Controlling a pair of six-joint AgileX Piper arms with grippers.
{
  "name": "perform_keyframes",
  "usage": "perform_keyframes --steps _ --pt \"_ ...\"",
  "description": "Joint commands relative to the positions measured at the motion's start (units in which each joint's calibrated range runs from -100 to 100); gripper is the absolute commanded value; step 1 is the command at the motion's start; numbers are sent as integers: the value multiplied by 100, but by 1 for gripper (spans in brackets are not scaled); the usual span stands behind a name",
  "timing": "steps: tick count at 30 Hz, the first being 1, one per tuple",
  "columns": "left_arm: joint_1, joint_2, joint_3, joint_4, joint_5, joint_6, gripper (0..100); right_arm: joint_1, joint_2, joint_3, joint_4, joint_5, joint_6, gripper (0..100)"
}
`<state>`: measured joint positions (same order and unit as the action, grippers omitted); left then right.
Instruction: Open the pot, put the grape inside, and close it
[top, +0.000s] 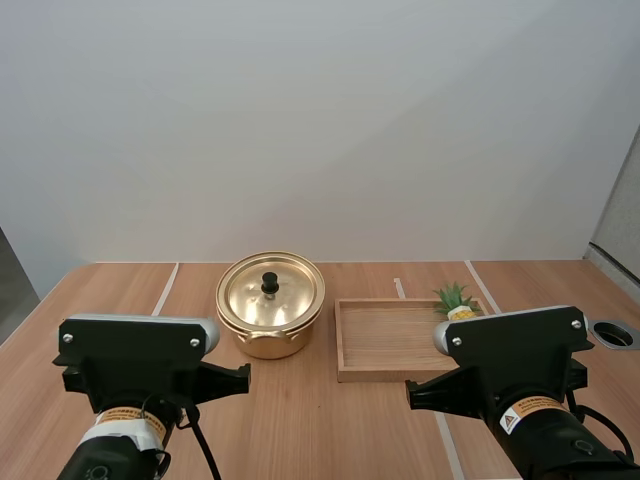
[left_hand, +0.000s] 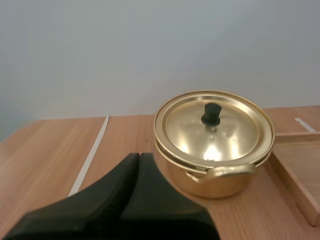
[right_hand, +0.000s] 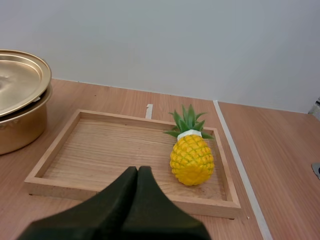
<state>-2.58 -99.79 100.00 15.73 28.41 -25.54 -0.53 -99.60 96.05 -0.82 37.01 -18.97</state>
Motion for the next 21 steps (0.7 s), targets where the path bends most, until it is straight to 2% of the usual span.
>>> perform_keyframes --steps 1,4,19,21 --pt "4 -21 0 -299 -21 -175 0 5 -40 23 7 19 31 0" --pt "37 -21 0 -530 -93 -184 0 5 -40 23 7 19 31 0" --pt "28 -21 0 -528 -112 -161 0 -3 -40 23 9 19 31 0" --pt "83 -21 0 -528 -93 -161 0 -3 -40 23 9 19 31 0"
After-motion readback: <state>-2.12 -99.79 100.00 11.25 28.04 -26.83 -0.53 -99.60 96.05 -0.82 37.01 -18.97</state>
